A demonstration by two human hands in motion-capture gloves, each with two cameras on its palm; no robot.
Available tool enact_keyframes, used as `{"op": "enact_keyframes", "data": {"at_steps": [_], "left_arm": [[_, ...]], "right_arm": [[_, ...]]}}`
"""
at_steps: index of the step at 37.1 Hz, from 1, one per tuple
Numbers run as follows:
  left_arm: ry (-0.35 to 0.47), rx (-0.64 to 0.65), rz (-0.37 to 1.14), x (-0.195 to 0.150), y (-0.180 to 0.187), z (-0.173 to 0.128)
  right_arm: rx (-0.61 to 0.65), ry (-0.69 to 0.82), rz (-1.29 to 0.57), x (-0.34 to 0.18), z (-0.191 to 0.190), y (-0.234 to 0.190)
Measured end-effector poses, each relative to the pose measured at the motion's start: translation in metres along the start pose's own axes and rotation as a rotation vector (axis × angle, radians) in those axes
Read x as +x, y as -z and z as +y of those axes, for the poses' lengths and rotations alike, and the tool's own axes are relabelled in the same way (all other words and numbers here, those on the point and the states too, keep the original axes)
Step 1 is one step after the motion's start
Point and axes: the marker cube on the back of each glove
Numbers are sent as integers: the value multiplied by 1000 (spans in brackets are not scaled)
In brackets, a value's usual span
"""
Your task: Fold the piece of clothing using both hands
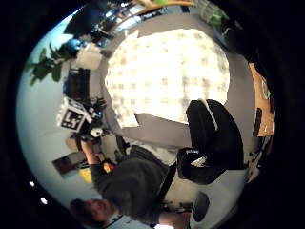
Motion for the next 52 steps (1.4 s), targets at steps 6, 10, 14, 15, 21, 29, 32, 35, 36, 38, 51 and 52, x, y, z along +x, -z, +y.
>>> {"op": "enact_keyframes", "data": {"at_steps": [6, 10, 14, 15, 21, 29, 32, 35, 36, 38, 51, 52], "left_arm": [[-77, 12, -50, 6, -46, -36], [-64, 4, -50, 3, -64, -53], [-80, 13, -24, 4, -72, -61], [-83, 17, -12, 5, -72, -62], [-91, 143, -16, 27, -52, -17], [-137, 329, -9, 38, -29, -17], [-57, 431, -80, 29, -19, -30], [-18, 385, -86, 25, -16, -33], [-16, 364, -80, 25, -15, -32], [-3, 342, -73, 24, -11, -32], [40, 343, -39, 16, 33, -29], [41, 349, -38, 16, 37, -28]], "right_arm": [[-26, 4, 4, 0, 1, -9], [-45, 3, 1, 1, -1, -16], [-61, 4, 0, 2, -4, -23], [-67, 5, -1, 4, -6, -26], [-73, 7, 0, 3, -8, -33], [-98, 15, -2, 1, -7, -43], [-101, 13, -3, 2, -7, -47], [-110, 18, -5, 3, -6, -51], [-112, 22, -5, 3, -5, -52], [-119, 28, -5, 3, -3, -55], [-258, 136, 4, -24, 2, -97], [-268, 144, 13, -27, 1, -104]]}}
